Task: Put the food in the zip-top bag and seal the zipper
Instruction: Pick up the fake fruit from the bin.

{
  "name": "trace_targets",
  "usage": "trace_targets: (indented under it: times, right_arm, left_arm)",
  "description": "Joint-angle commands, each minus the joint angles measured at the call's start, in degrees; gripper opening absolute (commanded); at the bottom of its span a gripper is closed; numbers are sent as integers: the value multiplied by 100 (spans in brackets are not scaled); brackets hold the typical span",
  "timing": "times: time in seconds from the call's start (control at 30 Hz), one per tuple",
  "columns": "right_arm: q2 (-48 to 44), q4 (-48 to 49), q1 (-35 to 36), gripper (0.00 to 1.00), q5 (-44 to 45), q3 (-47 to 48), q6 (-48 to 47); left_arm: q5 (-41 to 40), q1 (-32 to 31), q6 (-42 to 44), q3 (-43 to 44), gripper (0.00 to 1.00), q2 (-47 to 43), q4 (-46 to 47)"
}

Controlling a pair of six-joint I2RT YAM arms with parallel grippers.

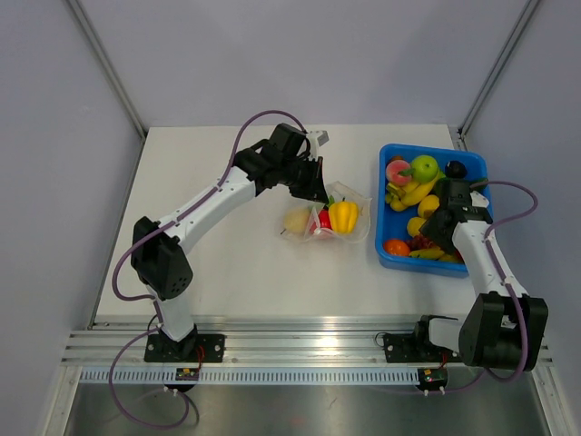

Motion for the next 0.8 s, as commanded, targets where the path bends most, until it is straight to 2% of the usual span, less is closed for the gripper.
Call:
trace_targets:
  times: [0.0,0.07,0.2,0.23,0.3,0.33,0.47,0.77]
  right_arm:
    - [172,323,-59,57,453,160,-106]
    - [268,384,-85,54,515,160,-150]
    - [331,481,-112,39,506,99,-186]
    - [304,499,-112,32,497,90,-203]
    - [199,455,-112,24,488,133,-221]
    - [147,403,-112,15,488,160,-247]
    - [-301,165,-112,1,392,388,-344]
    - [-978,-441,-112,0,190,1266,-581]
  left_arm:
    - [18,37,59,139,0,-232,134]
    - [18,37,67,166,0,-215,125]
    - [9,37,59,227,0,-197,81]
    - [9,37,59,236,0,-188,72]
    - [-9,37,67,236,0,-188,64]
    - [-9,37,76,236,0,-188,55]
    - [-35,37,59,245,0,-171,63]
    - [105,29,-56,525,0,66,81]
